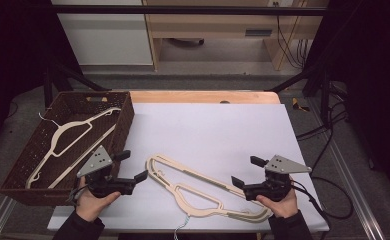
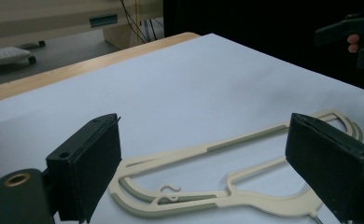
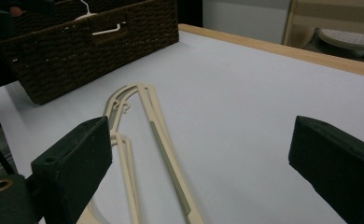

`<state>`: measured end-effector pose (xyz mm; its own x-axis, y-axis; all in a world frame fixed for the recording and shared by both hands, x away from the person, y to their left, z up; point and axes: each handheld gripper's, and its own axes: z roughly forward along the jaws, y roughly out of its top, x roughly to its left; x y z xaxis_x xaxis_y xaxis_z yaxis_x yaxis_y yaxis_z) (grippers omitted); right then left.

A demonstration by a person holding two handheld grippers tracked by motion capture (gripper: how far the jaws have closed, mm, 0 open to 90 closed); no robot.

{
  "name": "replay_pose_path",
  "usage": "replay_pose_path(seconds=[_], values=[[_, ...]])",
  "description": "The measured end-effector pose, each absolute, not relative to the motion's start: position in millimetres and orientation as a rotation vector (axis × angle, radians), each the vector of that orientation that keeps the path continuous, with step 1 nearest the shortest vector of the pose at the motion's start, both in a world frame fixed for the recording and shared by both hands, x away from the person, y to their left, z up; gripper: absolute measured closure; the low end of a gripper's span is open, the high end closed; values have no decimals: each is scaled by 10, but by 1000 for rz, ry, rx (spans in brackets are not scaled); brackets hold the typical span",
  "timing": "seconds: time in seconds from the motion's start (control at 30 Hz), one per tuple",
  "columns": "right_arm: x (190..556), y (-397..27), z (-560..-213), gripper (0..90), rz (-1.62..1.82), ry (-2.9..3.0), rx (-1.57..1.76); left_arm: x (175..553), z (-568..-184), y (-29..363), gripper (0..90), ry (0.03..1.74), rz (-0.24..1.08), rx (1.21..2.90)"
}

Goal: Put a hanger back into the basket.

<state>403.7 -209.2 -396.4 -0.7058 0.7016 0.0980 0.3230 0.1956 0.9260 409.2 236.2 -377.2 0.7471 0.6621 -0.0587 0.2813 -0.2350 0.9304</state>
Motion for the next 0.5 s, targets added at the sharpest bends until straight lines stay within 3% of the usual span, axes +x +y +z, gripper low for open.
replay_pose_path(seconds=[0.5], values=[[3975, -1597, -4112, 100, 1474, 2373, 812, 4115, -4044, 2254, 91, 727, 359, 1903]])
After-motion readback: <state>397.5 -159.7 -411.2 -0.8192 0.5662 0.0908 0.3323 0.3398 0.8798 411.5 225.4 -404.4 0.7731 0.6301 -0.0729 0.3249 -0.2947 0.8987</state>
